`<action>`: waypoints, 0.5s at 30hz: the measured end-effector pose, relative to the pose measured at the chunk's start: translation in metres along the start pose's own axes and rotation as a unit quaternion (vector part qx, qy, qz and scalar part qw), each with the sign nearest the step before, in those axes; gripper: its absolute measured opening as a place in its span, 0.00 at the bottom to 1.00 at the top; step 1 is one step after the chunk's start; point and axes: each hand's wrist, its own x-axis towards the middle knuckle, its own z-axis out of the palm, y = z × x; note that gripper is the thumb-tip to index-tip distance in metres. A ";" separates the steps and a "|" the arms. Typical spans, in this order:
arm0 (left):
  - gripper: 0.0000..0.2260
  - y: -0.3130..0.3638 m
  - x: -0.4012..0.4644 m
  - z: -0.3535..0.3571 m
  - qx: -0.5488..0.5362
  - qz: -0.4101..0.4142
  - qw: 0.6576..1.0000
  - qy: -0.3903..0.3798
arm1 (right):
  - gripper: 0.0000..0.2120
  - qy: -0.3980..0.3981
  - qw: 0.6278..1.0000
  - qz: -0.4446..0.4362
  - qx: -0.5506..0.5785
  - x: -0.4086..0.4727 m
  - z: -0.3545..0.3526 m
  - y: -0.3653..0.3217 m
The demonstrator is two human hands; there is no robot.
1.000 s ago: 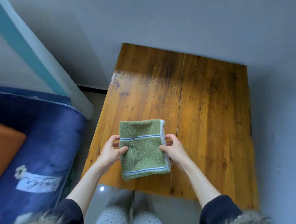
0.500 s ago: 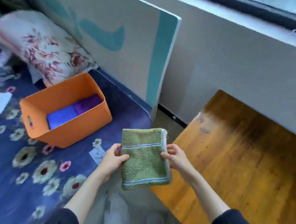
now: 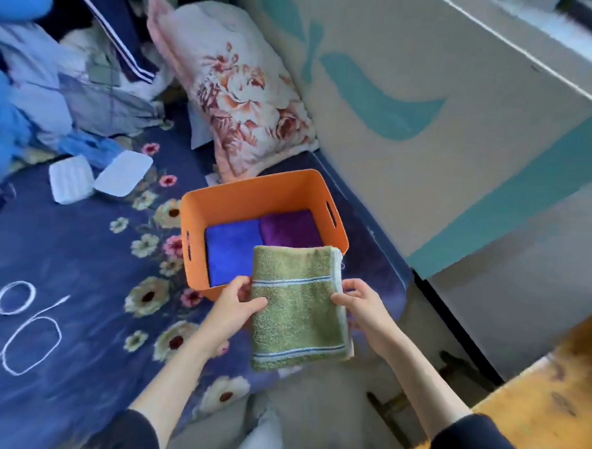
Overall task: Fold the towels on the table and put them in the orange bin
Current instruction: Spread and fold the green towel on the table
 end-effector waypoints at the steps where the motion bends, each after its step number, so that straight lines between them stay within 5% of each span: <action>1: 0.11 0.003 0.010 -0.011 0.002 -0.001 1.000 0.014 | 0.06 -0.013 1.000 -0.004 -0.002 0.011 0.010 -0.012; 10: 0.18 0.014 0.123 -0.081 0.069 -0.070 0.989 0.107 | 0.06 -0.102 0.994 0.023 -0.041 0.138 0.082 -0.086; 15: 0.12 -0.013 0.192 -0.082 0.133 -0.140 0.970 0.145 | 0.06 -0.119 0.984 0.094 -0.088 0.220 0.116 -0.075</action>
